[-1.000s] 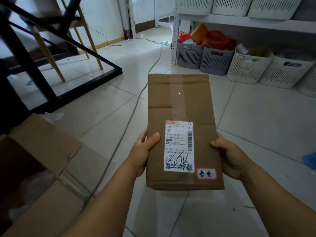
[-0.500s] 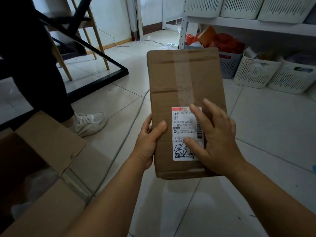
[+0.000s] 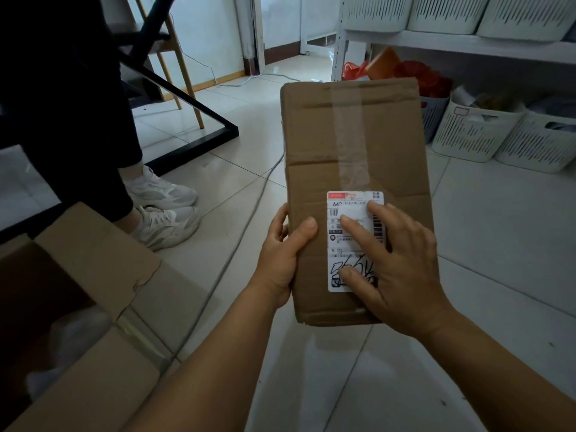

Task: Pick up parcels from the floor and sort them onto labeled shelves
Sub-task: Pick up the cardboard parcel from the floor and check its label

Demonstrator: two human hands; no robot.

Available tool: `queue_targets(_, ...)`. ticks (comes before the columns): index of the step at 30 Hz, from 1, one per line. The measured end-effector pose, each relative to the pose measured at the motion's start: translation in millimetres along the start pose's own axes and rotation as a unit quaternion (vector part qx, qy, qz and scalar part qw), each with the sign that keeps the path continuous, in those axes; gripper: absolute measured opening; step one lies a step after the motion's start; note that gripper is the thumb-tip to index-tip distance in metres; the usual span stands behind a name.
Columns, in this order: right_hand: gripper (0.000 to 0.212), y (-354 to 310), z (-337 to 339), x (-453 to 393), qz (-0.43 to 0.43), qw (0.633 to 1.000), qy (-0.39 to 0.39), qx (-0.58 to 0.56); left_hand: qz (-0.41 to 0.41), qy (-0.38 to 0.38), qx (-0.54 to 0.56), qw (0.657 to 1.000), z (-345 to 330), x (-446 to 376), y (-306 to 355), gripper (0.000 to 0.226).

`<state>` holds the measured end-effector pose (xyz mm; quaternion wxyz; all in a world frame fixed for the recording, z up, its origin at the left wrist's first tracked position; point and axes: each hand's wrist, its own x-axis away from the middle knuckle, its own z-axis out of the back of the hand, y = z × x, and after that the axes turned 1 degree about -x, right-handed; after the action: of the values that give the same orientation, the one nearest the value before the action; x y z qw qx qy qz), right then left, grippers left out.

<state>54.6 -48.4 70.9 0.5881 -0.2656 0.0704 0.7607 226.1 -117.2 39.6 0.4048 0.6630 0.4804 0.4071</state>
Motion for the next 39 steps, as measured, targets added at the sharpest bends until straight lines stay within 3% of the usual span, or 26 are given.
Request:
queue_targets(6,0.061,-2,-4,3,0.021,1.000,-0.018,0.011,0.002,0.000,0.001,1.000,4,0,-2,0.076)
queue_targets(17,0.052,-4,-3,3,0.076,0.997,0.024,0.005,-0.012,0.001,0.014,1.000,6,1,4,0.069)
queue_targets(29,0.049,14,0,3,0.046,0.996,0.075,-0.012,-0.008,0.014,0.026,1.000,10,0,4,0.068)
queue_targets(33,0.048,22,-1,2,-0.012,0.992,0.117,-0.046,-0.002,0.023,0.030,0.999,11,0,4,0.073)
queue_targets(39,0.067,29,-3,-11,-0.235,0.948,0.105,-0.189,0.022,0.041,0.031,0.998,14,-3,3,0.078)
